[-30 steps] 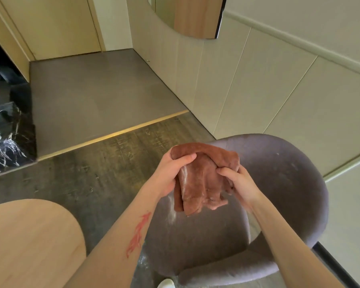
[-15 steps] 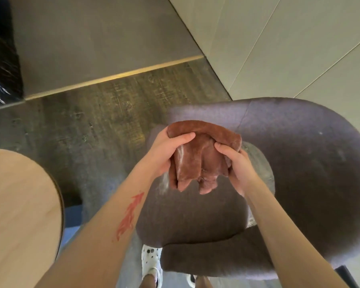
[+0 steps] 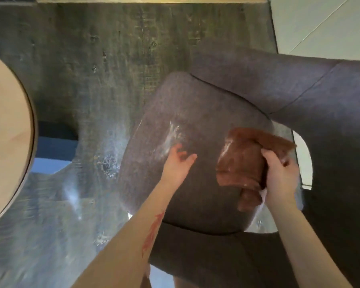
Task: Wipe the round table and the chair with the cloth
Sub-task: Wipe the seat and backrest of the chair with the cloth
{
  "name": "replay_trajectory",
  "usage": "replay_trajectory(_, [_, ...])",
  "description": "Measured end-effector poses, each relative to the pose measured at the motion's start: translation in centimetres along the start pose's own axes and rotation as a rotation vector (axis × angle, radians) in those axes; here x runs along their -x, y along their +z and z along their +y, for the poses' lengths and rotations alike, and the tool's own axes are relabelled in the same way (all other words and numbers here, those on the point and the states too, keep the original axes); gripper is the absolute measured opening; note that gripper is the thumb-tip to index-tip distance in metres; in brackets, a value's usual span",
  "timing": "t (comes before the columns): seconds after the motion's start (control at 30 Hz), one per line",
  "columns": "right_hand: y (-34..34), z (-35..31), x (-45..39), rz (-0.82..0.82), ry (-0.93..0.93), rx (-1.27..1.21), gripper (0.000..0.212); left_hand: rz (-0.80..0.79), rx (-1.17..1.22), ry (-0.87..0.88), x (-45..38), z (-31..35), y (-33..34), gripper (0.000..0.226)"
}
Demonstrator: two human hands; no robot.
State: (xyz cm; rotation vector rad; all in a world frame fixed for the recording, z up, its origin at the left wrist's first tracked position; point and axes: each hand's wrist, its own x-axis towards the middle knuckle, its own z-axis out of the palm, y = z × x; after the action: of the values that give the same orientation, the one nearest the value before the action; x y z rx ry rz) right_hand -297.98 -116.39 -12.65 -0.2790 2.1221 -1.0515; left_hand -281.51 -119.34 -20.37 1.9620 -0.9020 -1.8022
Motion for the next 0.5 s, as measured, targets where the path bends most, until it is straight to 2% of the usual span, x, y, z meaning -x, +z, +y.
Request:
replay_trajectory(0.1, [0.1, 1.1, -0.9, 0.256, -0.085, 0.178, 0.041, 0.241, -0.478, -0.130, -0.9, -3.5, -1.0, 0.086])
replay_trajectory(0.2, [1.6, 3.5, -1.9, 0.340, -0.153, 0.459, 0.048, 0.269, -0.621, -0.288, -1.7, -6.3, -2.1, 0.115])
replay_trajectory(0.27, [3.4, 5.4, -2.6, 0.311, -0.171, 0.626, 0.054, 0.285, -0.694, -0.324, -2.3, -8.0, -2.2, 0.123])
replay_trajectory(0.37, [8.2, 8.5, -3.6, 0.096, -0.149, 0.814, 0.059, 0.302, -0.731, -0.347, -3.1, -9.4, -1.9, 0.127])
replay_trajectory(0.43, [12.6, 9.7, -3.3, -0.045, -0.090, 0.884, 0.056, 0.287, -0.760, -0.327, -3.3, -10.0, -1.7, 0.127])
replay_trajectory(0.5, [16.4, 10.2, -2.6, -0.090, -0.048, 0.868, 0.055, 0.283, -0.770, -0.306, -3.5, -10.8, -1.8, 0.126])
